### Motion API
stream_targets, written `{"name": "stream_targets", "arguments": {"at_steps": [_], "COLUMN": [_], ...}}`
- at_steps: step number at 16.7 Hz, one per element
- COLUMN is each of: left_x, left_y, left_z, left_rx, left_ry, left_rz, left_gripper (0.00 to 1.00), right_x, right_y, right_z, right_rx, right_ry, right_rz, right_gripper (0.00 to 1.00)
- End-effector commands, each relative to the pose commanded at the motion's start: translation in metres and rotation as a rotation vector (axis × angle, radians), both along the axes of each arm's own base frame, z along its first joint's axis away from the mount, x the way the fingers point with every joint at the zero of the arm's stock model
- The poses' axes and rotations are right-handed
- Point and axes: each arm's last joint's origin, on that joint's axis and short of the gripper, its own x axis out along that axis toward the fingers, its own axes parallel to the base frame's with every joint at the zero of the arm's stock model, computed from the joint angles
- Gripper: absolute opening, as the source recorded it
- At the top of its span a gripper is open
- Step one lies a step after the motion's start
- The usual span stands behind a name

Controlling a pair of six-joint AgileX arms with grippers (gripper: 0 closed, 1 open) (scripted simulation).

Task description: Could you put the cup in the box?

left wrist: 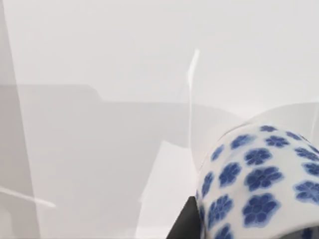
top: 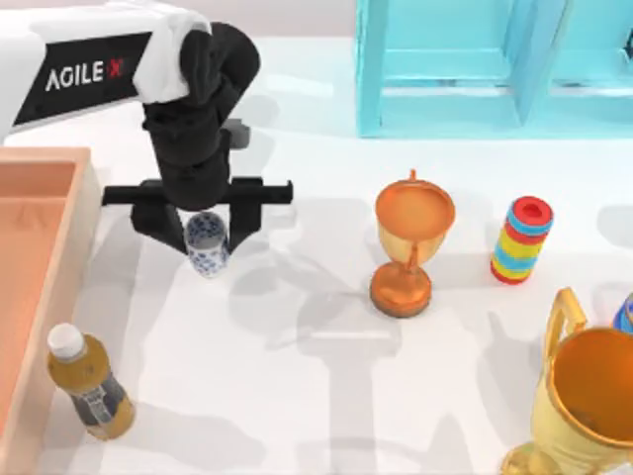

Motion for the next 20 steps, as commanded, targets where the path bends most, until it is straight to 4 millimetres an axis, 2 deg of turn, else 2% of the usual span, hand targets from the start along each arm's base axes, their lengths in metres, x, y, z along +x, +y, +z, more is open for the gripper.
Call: {"name": "stream_targets", "arguments": {"at_steps": [3,5,7,9,11,13,15,17,20], "left_x": [-0.001,-0.006,-0.014,-0.022,-0.032,-0.042,-0.053,-0.061,-0.066], "left_y": [0.003,0.012,0.031,0.066,0.112,0.161,0.205,0.237,0.26], "left_z": [0.006,0.027,0.058,0.09,0.118,0.135,0.145,0.146,0.144], "left_rx": [-0.005,-0.02,-0.038,-0.052,-0.059,-0.054,-0.041,-0.023,-0.004], "left_ry": [0.0,0.006,0.012,0.013,0.01,0.004,-0.002,-0.004,-0.003], "left_rz": [-0.009,-0.048,-0.105,-0.144,-0.149,-0.121,-0.077,-0.033,-0.001], "left_gripper": [0.0,0.0,0.0,0.0,0.0,0.0,0.0,0.0,0.0], "right_x": [0.0,0.0,0.0,0.0,0.0,0.0,0.0,0.0,0.0], "right_y": [0.0,0.0,0.0,0.0,0.0,0.0,0.0,0.0,0.0], "right_z": [0.0,0.0,0.0,0.0,0.0,0.0,0.0,0.0,0.0], "right_rx": [0.0,0.0,0.0,0.0,0.0,0.0,0.0,0.0,0.0], "right_ry": [0.0,0.0,0.0,0.0,0.0,0.0,0.0,0.0,0.0], "right_rz": [0.0,0.0,0.0,0.0,0.0,0.0,0.0,0.0,0.0], "right_gripper": [1.0,1.0,1.0,1.0,1.0,1.0,1.0,1.0,1.0]}}
